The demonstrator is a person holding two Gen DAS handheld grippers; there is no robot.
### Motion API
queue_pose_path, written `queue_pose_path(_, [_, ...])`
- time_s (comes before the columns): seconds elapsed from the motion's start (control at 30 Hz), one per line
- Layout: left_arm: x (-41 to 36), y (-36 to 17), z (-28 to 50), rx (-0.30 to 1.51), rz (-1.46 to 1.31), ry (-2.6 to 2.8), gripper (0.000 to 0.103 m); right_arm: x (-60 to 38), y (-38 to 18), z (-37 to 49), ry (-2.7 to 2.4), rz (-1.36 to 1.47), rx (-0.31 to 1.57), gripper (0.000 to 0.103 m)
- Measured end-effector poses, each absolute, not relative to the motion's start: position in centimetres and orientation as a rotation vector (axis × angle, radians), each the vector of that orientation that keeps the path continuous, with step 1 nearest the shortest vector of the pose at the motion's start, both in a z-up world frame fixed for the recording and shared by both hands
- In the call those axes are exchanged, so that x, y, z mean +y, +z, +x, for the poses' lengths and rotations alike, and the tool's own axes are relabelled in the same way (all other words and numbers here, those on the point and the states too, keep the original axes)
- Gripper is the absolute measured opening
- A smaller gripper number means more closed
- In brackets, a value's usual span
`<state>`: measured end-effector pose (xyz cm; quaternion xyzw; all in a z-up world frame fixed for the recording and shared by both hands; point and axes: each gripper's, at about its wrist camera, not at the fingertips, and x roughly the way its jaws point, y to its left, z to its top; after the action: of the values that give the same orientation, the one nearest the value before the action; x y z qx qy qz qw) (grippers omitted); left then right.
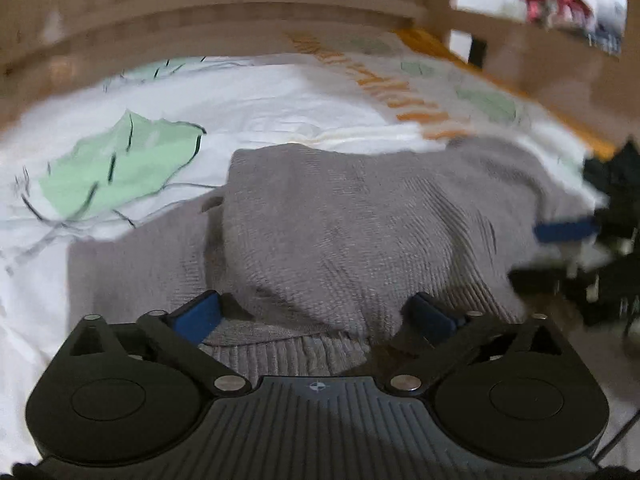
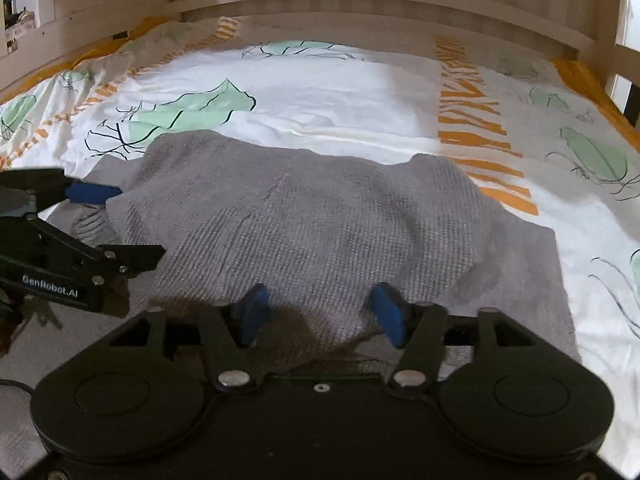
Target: Fold large clothes
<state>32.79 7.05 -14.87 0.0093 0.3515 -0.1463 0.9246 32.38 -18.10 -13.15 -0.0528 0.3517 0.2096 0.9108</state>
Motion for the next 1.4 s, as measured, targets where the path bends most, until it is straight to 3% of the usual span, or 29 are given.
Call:
queue_pose_path(0.13, [6.7,-14.7,32.7,0.722,0.036,-0.299,0.103,-17.5,-13.5,32.1,0.448,-0.119,0.703,0.092])
queue_pose_path(0.2, [6.6,-14.5,32.6,0.731,0.039,-0.291,0.103,-16.9,-13.5,32.1,0.443,-0.129,0.702,0.095])
queue_pose_path(0.53, [8.2,-10.6,28.2,0.736,-0.034,-0.234,0.100,-21.3,-11.0,30.3,0.434,0.166,0.724,0.095])
queue_pose_path(0.83, [7.2,-7.3,20.1,0.672,-0.085,-0.241,0.100,-21.8,-8.5,26.4,0.470,0.232,0.644,0.095])
queue_pose_path(1.27, [0.6,-11.1,15.4,0.656,-0.036,-0.246,0.100,-21.0,-7.1,21.5,0.521,0.273,0.609,0.095])
queue_pose_path(1.33, [-0.2,-11.7,15.1,0.705,-0.065,-0.304,0.100,-21.2,-7.2,21.0,0.522,0.285,0.612,0.095])
queue_pose_path(1.4, [0.1,-12.3,15.4,0.850,-0.192,-0.394,0.092,-21.3,-7.0,20.5,0.521,0.293,0.610,0.095])
